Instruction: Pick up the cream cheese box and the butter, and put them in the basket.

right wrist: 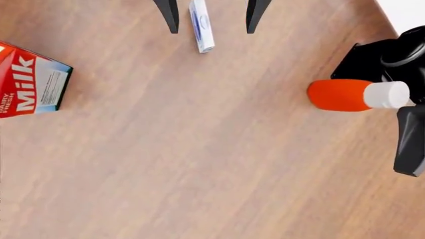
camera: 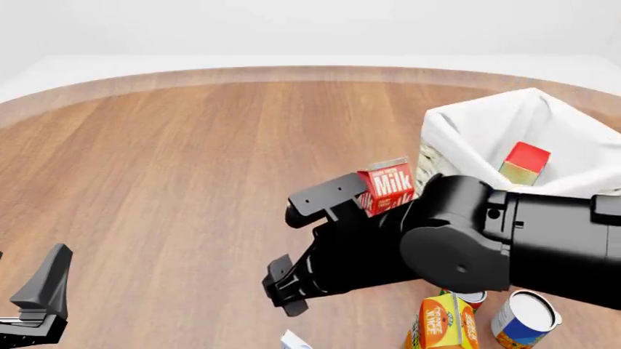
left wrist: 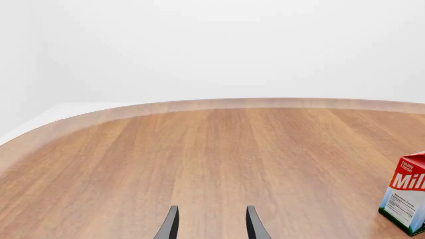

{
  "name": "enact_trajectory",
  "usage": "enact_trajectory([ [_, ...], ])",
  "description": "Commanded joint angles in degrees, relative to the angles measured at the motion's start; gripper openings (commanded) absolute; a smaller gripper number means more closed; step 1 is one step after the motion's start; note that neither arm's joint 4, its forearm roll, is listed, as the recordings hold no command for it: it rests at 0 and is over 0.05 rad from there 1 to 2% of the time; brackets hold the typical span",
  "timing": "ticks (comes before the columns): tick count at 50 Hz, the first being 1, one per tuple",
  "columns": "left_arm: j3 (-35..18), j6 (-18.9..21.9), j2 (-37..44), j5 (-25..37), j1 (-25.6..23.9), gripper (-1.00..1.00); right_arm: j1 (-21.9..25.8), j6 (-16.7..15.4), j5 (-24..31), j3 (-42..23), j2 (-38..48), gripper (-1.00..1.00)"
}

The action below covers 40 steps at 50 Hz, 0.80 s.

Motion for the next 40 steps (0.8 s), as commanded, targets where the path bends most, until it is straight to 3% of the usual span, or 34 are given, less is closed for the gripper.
enact_trajectory([
  [1,0.0,0.0,0.0,0.0,0.0,1.00,-0.2,0.1,-1.1,0.6,1.0,1.00],
  [12,0.0,0.0,0.0,0.0,0.0,1.00,-2.1,-1.3,-3.2,2.5,1.2,1.00],
  [40,0.0,0.0,0.0,0.0,0.0,1.00,-0.2,1.6,-8.0,6.0,3.2,1.00],
])
